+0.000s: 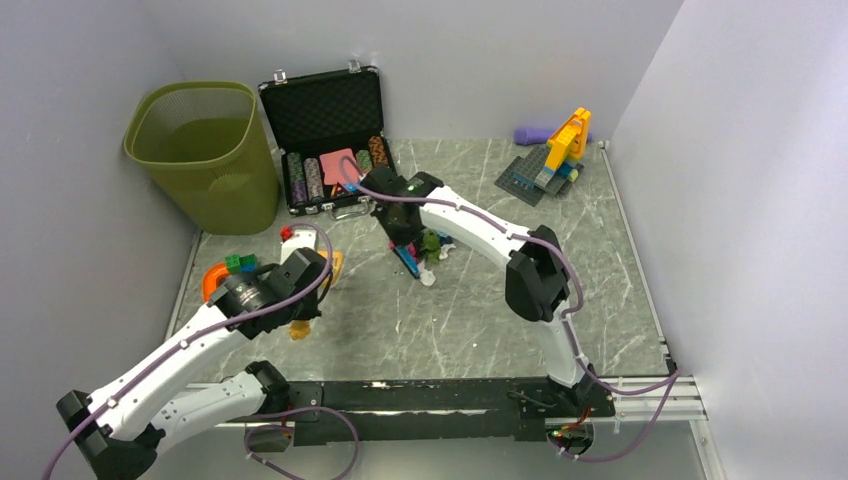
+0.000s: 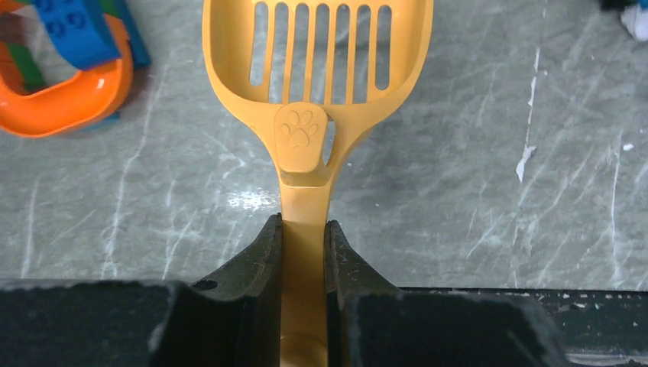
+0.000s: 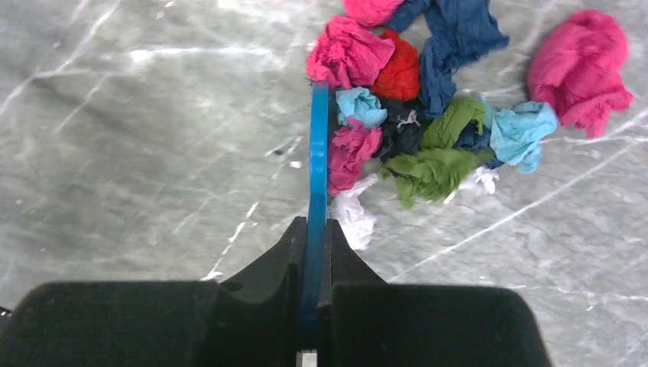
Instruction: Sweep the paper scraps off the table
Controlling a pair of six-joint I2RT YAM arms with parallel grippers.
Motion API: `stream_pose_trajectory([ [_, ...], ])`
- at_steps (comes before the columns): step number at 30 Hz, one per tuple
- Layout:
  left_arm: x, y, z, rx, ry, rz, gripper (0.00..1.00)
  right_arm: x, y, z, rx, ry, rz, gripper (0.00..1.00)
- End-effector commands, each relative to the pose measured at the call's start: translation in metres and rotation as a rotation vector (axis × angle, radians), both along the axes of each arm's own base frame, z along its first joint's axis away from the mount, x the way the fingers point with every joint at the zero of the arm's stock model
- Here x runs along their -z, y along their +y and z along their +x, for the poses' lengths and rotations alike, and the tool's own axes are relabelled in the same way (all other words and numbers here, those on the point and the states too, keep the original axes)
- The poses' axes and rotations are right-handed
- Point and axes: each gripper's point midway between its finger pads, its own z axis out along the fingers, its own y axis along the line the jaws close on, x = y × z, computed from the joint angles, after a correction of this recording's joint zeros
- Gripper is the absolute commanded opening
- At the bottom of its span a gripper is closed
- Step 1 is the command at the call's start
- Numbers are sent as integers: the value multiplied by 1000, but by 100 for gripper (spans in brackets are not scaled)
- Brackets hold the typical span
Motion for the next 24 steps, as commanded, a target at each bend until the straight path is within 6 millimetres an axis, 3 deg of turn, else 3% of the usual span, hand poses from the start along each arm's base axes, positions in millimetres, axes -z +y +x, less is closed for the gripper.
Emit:
stream_pose_trajectory([
  [1, 6, -30, 5, 122, 20, -82, 0, -37, -19, 16, 0, -48, 38, 0],
  [6, 18, -61, 4, 255, 70, -151, 0, -80, -16, 18, -46, -2, 273, 0],
  [9, 22, -82, 7, 323, 77, -207, 0, -99, -37, 32, -20, -6, 332, 0],
  [16, 34, -108, 21, 384, 90, -166, 0, -112, -98, 75, 102, -83, 252, 0],
  [24, 56, -132, 18, 467, 173, 42, 0, -89, -196, 131, 136, -342, -328, 0],
])
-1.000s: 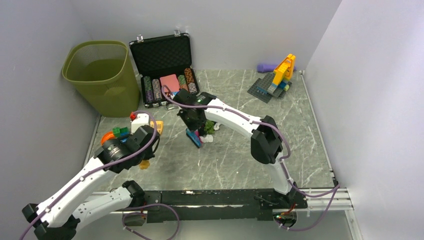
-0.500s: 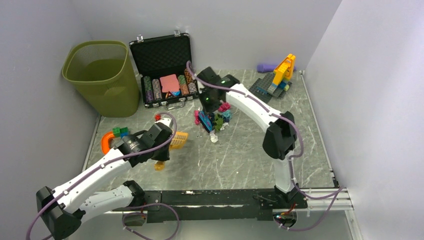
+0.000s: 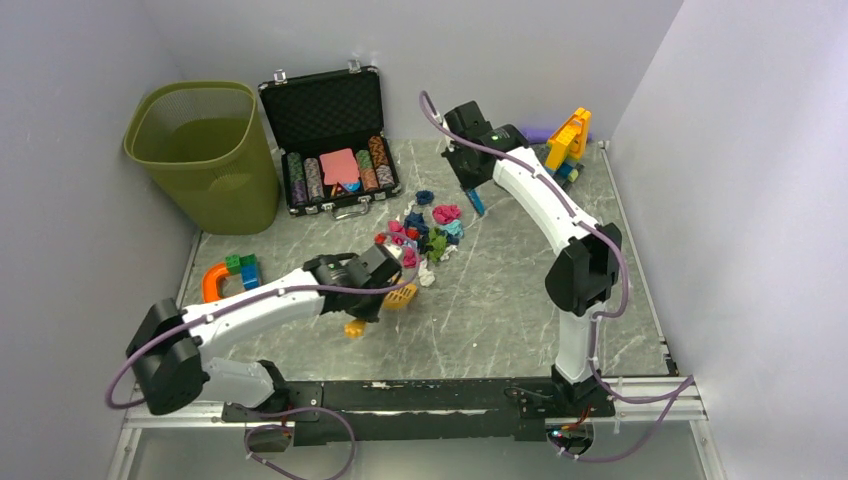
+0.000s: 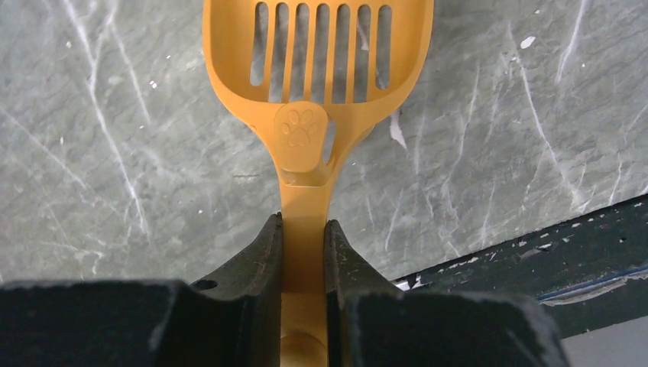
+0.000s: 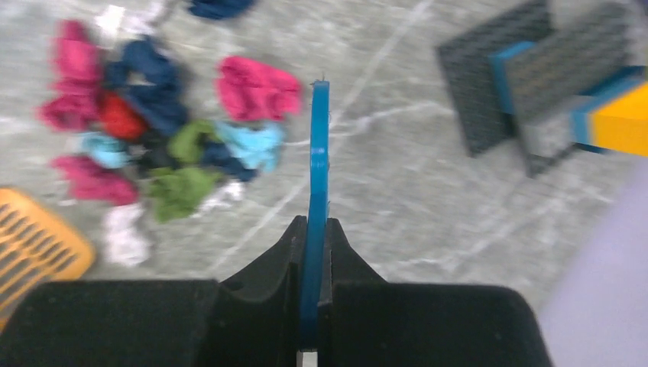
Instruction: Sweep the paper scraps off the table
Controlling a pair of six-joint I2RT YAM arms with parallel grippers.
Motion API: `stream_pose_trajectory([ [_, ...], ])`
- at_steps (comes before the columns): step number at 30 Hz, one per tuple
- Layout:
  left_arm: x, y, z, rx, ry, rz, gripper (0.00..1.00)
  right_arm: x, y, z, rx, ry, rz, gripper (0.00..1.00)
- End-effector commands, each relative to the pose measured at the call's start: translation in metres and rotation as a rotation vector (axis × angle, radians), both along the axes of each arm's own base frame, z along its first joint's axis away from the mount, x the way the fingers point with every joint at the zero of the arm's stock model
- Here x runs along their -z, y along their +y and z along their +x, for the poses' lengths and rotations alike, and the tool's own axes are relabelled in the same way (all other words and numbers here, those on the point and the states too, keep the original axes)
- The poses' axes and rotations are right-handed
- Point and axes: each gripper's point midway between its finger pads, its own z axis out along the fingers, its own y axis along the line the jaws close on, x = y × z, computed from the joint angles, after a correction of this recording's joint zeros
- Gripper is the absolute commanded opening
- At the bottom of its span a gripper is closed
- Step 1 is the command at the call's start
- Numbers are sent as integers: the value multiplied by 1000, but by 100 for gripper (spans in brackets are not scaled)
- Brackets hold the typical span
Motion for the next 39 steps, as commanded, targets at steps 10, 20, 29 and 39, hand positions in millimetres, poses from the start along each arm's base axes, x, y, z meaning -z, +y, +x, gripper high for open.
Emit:
stream_pose_trajectory([
  [10, 3, -33, 17, 66, -25, 55, 0, 72, -12, 38, -183, -11, -318, 0],
  [20, 4, -35, 24, 76, -25, 66, 0, 99, 59, -45, -500, 170, -102, 0],
  [29, 13, -34, 47, 65, -29, 11, 0, 93, 101, -129, -710, 287, 54, 0],
  [39, 21, -40, 57, 87, -70, 6, 0, 54, 101, -140, -663, 239, 131, 0],
])
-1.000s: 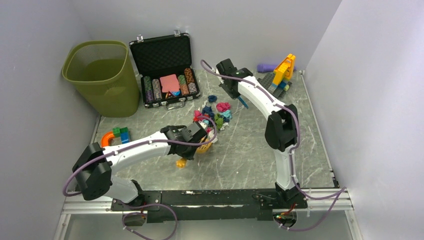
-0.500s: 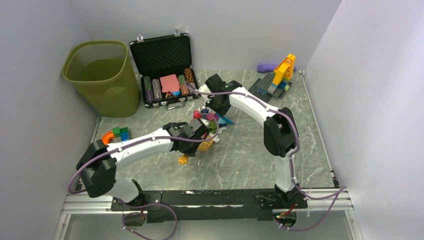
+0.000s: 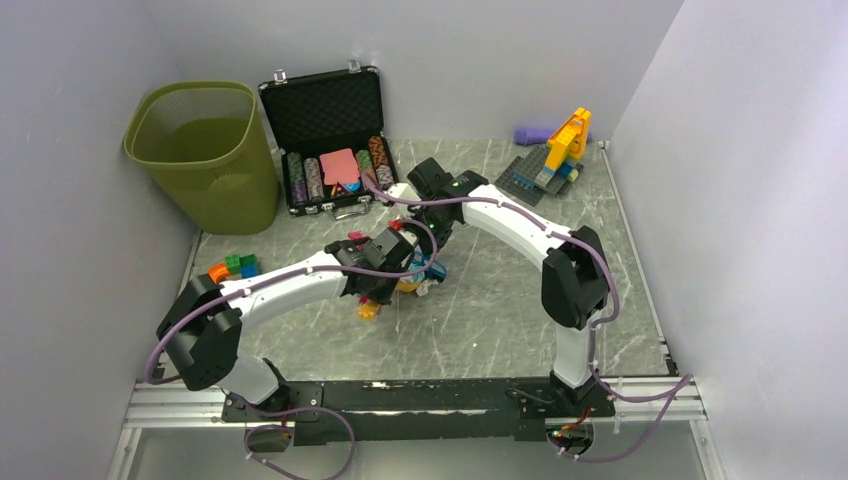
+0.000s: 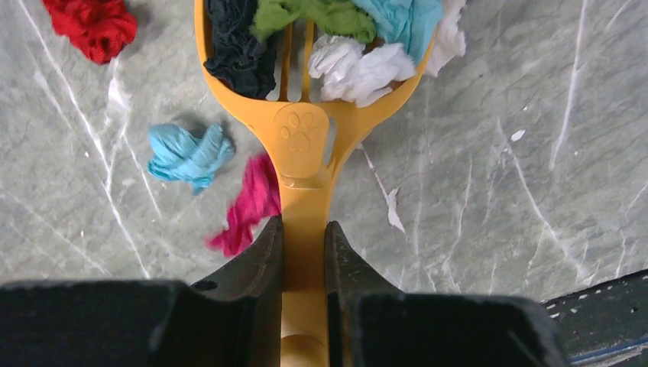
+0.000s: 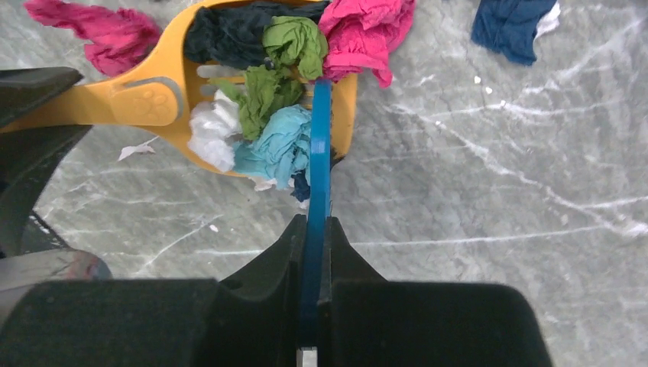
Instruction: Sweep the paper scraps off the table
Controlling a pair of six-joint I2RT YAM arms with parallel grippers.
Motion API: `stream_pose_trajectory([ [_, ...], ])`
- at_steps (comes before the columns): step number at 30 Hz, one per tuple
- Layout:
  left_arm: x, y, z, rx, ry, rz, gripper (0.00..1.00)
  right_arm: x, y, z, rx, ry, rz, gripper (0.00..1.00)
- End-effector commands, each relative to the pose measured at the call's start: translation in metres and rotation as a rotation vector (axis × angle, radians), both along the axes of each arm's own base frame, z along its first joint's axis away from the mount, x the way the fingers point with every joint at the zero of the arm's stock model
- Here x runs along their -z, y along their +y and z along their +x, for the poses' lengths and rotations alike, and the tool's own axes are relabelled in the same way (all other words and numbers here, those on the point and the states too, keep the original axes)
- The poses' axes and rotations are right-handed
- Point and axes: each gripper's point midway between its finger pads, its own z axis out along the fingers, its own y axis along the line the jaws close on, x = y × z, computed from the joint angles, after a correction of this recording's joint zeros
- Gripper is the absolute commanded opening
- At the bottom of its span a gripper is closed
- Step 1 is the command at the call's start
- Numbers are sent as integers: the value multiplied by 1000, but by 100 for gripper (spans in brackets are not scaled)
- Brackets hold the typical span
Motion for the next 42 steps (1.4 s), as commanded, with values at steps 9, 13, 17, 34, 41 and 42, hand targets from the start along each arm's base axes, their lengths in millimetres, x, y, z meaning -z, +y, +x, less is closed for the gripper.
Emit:
stream_pose_trajectory([
  [9, -2, -13, 13, 36, -165, -62, 0, -63, -33, 21, 273, -91, 97, 0],
  [13, -12, -16, 13, 44, -234, -64, 0, -71, -44, 22, 343, -129, 90, 0],
  [17, -20, -16, 12, 30, -267, -103, 0, -89, -57, 23, 438, -186, 122, 0],
  [34, -80, 21, 11, -87, -362, -143, 0, -135, -153, 34, 979, -512, 224, 0],
  [41, -134, 63, 26, -181, -435, -140, 0, -123, -154, 22, 961, -482, 241, 0],
  [42, -142, 70, 29, -196, -452, -134, 0, -122, -154, 20, 956, -477, 244, 0],
])
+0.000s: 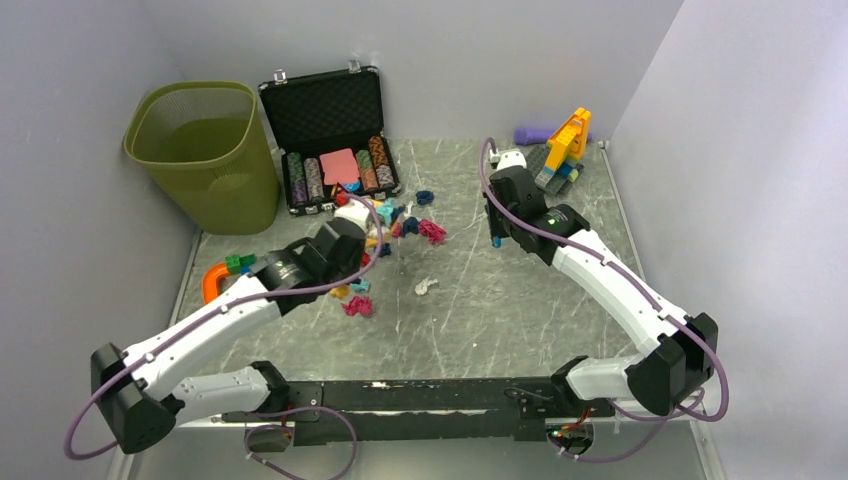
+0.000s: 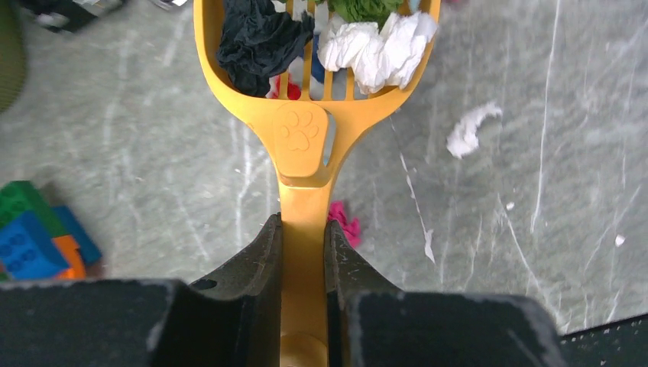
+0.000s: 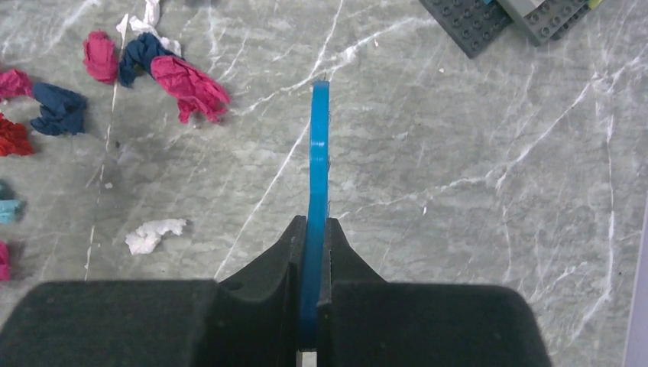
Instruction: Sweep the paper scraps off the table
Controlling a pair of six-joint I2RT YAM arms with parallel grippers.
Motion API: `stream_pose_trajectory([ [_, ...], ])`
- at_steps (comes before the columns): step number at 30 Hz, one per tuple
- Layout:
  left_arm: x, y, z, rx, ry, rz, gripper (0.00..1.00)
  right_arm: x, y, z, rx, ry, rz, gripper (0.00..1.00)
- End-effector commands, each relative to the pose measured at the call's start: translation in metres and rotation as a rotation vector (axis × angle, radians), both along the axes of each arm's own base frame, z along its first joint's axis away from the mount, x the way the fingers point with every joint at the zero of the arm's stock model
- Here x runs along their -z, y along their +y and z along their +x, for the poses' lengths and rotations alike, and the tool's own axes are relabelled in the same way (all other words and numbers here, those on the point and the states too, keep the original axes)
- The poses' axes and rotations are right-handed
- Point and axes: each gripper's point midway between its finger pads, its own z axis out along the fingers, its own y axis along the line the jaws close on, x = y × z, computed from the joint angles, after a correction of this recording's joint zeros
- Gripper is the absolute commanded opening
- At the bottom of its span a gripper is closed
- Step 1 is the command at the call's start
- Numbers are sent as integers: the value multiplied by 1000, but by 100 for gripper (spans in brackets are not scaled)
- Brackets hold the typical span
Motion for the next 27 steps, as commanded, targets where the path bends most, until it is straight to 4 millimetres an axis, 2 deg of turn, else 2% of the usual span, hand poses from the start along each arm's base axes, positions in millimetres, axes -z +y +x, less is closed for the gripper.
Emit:
stream_pose_trajectory([
  [1, -52, 34, 11, -80, -99, 3, 0, -17, 1, -1, 8, -64, 65, 0],
  [9, -116, 91, 38, -235, -171, 6, 0, -12, 9, -10, -58, -52, 94, 0],
  [20, -208, 170, 77, -405, -282, -140, 0, -14, 29, -20, -146, -23, 174, 0],
  [23, -220, 186, 89, -438, -268, -209, 0, -13, 32, -22, -159, -16, 190, 0],
  [27, -226, 192, 108, -421, -228, -348, 0, -11, 33, -22, -160, -6, 189, 0],
])
